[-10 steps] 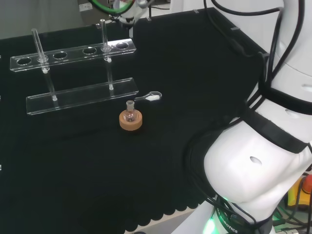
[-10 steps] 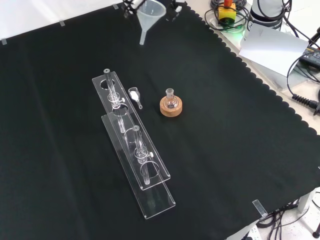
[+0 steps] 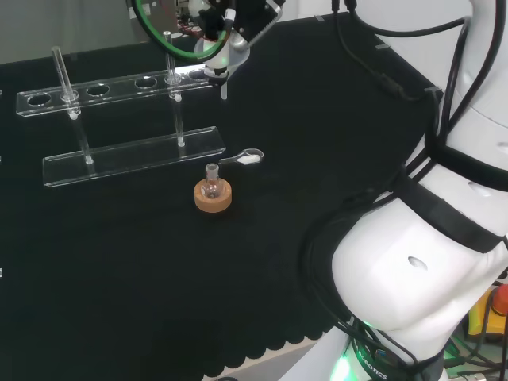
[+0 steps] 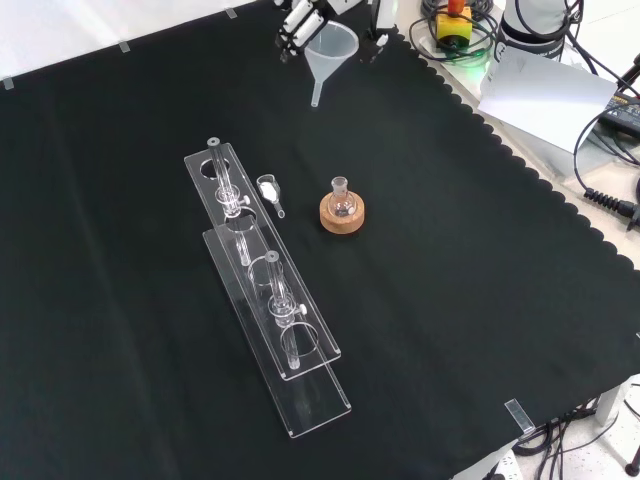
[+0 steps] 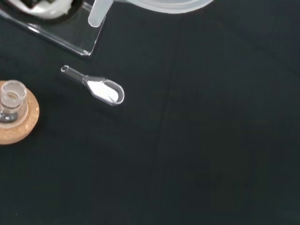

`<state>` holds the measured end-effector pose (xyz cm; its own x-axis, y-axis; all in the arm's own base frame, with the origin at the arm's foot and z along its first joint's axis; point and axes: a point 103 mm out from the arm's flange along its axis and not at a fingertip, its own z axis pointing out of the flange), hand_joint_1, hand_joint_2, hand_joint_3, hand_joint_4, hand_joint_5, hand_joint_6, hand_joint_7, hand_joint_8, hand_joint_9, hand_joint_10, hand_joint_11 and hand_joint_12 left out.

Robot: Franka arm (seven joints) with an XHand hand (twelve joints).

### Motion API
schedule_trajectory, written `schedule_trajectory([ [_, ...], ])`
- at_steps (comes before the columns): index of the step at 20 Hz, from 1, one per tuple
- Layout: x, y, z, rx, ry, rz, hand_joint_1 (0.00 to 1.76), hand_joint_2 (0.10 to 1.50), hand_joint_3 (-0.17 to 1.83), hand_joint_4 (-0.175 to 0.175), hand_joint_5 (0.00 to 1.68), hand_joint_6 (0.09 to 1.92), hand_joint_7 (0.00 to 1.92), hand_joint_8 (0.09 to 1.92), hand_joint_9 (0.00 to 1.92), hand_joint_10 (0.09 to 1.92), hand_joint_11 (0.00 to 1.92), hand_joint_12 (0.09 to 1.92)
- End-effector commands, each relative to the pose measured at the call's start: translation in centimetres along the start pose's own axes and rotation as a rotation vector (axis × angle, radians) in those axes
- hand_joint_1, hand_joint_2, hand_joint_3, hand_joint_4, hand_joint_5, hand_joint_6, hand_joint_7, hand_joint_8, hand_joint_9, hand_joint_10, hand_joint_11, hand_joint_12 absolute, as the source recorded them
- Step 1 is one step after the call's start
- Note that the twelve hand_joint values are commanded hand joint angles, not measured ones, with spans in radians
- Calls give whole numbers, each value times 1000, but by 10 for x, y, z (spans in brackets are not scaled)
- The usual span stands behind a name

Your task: Place the funnel on the round-bottom flask.

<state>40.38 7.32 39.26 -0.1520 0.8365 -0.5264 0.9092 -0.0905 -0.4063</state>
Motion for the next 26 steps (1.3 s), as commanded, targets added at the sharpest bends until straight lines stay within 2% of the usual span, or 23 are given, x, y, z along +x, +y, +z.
schedule_trajectory([
  [1, 15, 2, 13, 20, -7, -6, 857, 724, 651, 6, 664, 582, 687, 545, 1086, 374, 648, 1217],
  [12, 46, 11, 31, 54, -26, -50, 864, 720, 650, 3, 656, 585, 699, 547, 1098, 365, 654, 1212],
  [26, 77, 41, 50, 89, -43, -111, 863, 722, 652, 1, 652, 591, 702, 546, 1107, 352, 657, 1207],
])
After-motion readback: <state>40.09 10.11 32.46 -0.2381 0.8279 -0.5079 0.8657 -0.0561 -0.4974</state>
